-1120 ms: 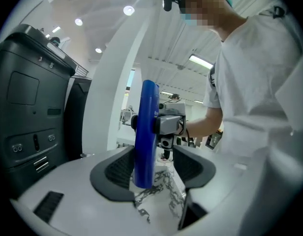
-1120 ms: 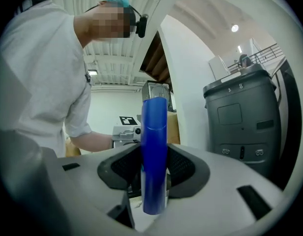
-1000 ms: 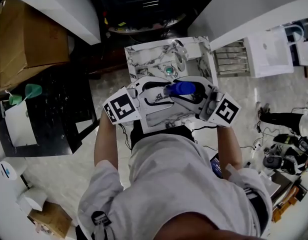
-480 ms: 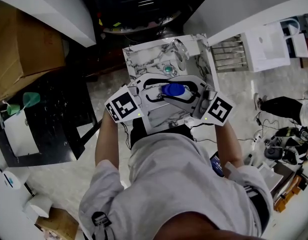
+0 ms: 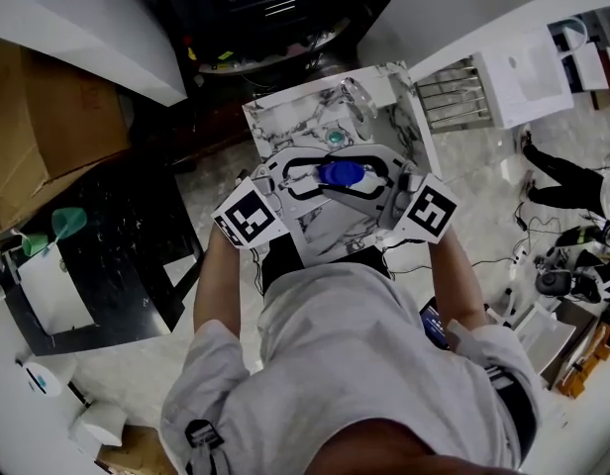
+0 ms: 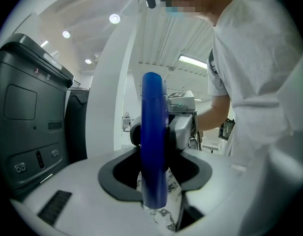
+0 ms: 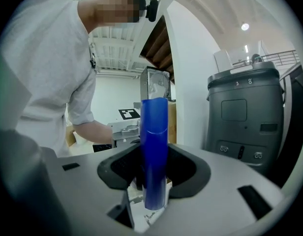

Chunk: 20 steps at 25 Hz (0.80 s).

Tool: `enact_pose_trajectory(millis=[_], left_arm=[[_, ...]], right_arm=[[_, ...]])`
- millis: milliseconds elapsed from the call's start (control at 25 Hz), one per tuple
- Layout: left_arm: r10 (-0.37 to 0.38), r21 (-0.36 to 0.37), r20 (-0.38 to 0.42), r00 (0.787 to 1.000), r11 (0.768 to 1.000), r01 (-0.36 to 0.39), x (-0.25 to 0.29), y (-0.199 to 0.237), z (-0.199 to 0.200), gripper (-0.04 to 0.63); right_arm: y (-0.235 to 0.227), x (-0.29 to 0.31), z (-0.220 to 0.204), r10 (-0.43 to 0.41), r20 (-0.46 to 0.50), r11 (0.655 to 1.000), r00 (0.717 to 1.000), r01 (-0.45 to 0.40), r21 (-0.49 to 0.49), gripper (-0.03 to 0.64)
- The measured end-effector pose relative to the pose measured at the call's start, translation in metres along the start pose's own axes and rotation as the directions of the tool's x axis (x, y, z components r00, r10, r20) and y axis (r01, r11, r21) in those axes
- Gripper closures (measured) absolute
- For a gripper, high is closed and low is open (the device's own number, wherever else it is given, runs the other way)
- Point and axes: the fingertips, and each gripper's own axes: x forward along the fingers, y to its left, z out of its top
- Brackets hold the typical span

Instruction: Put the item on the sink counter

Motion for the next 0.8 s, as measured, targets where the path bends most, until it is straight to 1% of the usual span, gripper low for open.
enact_pose_trajectory(millis=[160, 240, 280, 360, 440, 520, 680, 760, 800], left_arm=[[0.015, 0.001, 0.002, 1.0, 1.0, -0.015, 0.0, 0.009, -0.009, 0.423], [0.03, -0.018, 0.015, 0.999, 0.999, -0.03, 0.0, 0.016, -0.013, 0.423], [0.04, -0.027, 0.028, 0.999, 0.999, -0.04, -0.001, 0.02, -0.015, 0.423], [0.064, -0.037, 0.053, 0.997, 0.997, -0.062, -0.003, 0.029, -0.016, 0.423], [0.09, -0.033, 0.067, 0.994, 0.996, -0.088, -0.006, 0.039, -0.018, 0.423], [0.121, -0.031, 0.071, 0.99, 0.992, -0.119, -0.006, 0.048, -0.02, 0.423], [0.164, 0.006, 0.063, 0.984, 0.986, -0.165, -0.001, 0.06, -0.024, 0.423], [0.177, 0.021, 0.055, 0.983, 0.984, -0.178, -0.001, 0.064, -0.026, 0.423], [0.184, 0.018, 0.052, 0.981, 0.982, -0.186, -0.001, 0.066, -0.027, 0.423]], right_arm=[[-0.007, 0.006, -0.01, -0.03, -0.064, 0.999, 0.998, 0.028, -0.032, 0.46], [-0.014, 0.005, -0.015, -0.07, -0.089, 0.997, 0.994, 0.067, -0.04, 0.449], [-0.019, 0.005, -0.015, -0.104, -0.08, 0.994, 0.991, 0.102, -0.032, 0.432], [-0.03, 0.002, -0.016, -0.174, -0.044, 0.985, 0.984, 0.175, 0.01, 0.425], [-0.038, -0.001, -0.02, -0.23, -0.03, 0.972, 0.973, 0.231, 0.045, 0.423], [-0.045, -0.006, -0.023, -0.293, -0.016, 0.953, 0.956, 0.293, 0.079, 0.423], [-0.056, -0.02, -0.036, -0.42, -0.002, 0.897, 0.908, 0.415, 0.151, 0.425], [-0.06, -0.024, -0.043, -0.465, 0.003, 0.871, 0.886, 0.456, 0.181, 0.444], [-0.061, -0.026, -0.046, -0.484, 0.005, 0.858, 0.875, 0.474, 0.199, 0.466]])
